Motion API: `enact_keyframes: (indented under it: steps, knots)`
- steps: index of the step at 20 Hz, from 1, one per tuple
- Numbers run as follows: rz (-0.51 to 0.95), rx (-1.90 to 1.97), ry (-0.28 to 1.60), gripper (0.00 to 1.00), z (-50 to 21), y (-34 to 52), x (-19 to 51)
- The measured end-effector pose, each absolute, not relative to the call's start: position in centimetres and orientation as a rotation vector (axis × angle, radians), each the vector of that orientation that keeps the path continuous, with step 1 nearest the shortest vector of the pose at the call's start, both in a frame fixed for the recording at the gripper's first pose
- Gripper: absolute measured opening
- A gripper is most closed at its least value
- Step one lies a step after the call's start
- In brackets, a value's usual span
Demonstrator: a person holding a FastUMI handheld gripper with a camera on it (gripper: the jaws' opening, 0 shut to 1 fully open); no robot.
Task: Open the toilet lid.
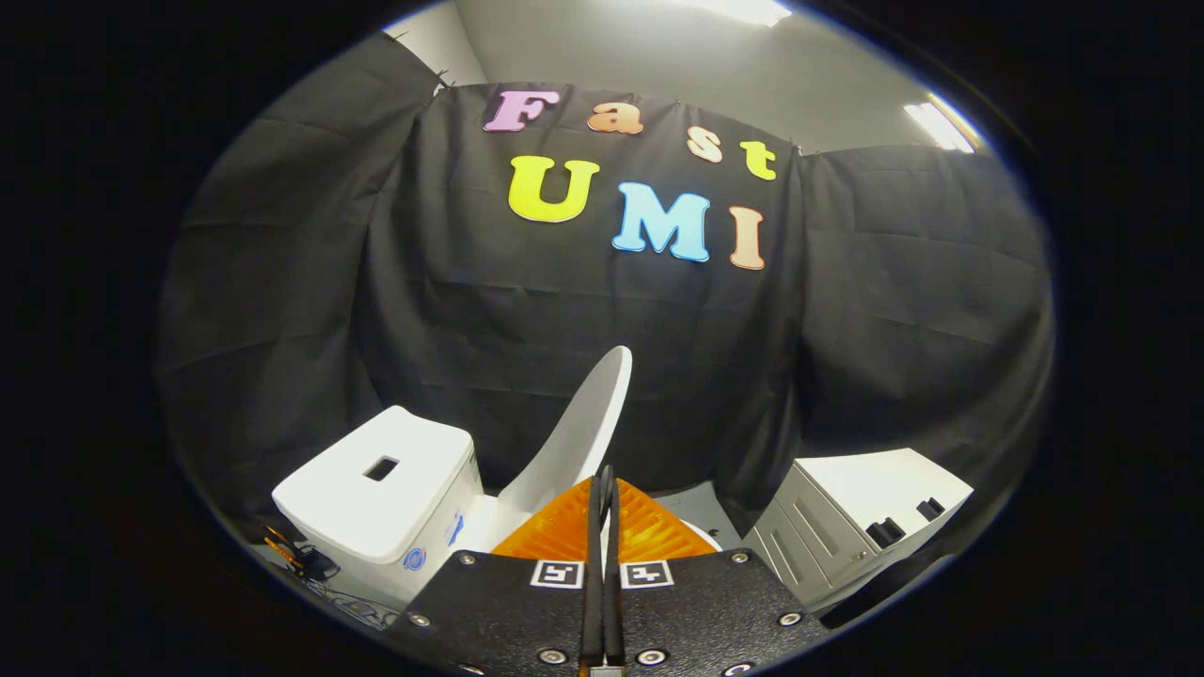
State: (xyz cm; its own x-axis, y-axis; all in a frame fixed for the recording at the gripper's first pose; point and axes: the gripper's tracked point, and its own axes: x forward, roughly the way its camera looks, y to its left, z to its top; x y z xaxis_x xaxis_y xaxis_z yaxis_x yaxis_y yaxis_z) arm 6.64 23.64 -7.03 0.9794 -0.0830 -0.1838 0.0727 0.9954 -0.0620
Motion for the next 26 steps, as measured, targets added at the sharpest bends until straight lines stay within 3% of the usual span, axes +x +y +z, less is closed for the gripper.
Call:
enact_keyframes:
  steps: [26]
  knots:
    - [0.161,-0.123,0.121,0.0,-3.8,40.4,7.3]
